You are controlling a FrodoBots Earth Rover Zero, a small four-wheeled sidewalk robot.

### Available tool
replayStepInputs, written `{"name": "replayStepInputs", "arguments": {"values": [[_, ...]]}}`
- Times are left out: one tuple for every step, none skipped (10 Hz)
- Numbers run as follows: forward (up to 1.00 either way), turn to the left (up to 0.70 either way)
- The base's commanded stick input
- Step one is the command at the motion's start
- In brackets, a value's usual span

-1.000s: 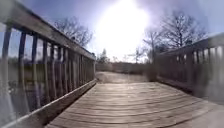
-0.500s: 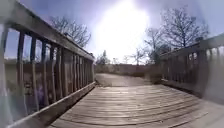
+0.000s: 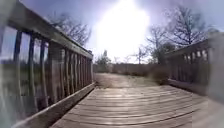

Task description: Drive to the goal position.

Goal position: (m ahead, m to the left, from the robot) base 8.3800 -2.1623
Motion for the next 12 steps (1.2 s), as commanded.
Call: {"name": "replayStepInputs", "arguments": {"values": [[0.70, -0.13], [0.70, -0.14], [0.70, -0.15], [0.70, -0.15], [0.70, -0.15], [0.70, -0.15], [0.70, -0.09], [0.70, -0.07], [0.70, -0.06], [0.70, -0.04], [0.70, -0.03], [0.70, -0.03]]}}
